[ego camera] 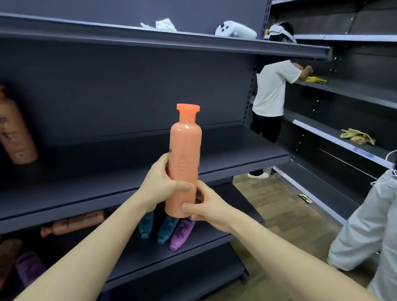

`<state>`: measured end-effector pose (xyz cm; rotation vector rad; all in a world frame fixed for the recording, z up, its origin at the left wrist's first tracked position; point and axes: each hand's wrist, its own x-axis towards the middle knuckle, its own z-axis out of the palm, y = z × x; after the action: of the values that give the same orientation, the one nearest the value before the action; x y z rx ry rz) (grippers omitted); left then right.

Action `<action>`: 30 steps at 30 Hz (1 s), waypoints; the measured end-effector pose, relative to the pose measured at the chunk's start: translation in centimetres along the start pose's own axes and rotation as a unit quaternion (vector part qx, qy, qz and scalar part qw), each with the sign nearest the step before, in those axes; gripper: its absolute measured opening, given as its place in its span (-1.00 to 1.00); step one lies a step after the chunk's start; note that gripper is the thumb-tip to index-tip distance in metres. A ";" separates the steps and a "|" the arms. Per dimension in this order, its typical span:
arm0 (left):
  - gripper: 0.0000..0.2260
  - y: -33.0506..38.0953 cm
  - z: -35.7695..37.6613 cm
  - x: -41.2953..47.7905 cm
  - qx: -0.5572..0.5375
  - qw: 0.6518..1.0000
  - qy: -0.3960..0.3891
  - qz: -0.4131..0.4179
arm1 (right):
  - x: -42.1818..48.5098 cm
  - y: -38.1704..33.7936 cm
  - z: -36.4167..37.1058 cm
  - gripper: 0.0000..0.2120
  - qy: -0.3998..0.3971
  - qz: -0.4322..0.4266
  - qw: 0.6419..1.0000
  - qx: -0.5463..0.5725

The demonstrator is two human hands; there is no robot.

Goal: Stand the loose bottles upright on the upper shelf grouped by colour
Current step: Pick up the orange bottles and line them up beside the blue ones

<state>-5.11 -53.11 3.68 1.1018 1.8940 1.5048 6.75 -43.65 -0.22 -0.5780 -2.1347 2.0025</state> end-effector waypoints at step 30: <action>-0.39 1.1 0.4 0.9 0.038 0.991 0.124 0.035 | 2.5 -0.4 1.9 -0.37 0.245 -0.088 0.961 -0.093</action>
<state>-4.94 -52.05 4.73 1.0664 2.1142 1.6871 3.74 -44.46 -0.40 -0.7849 -1.9872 1.3928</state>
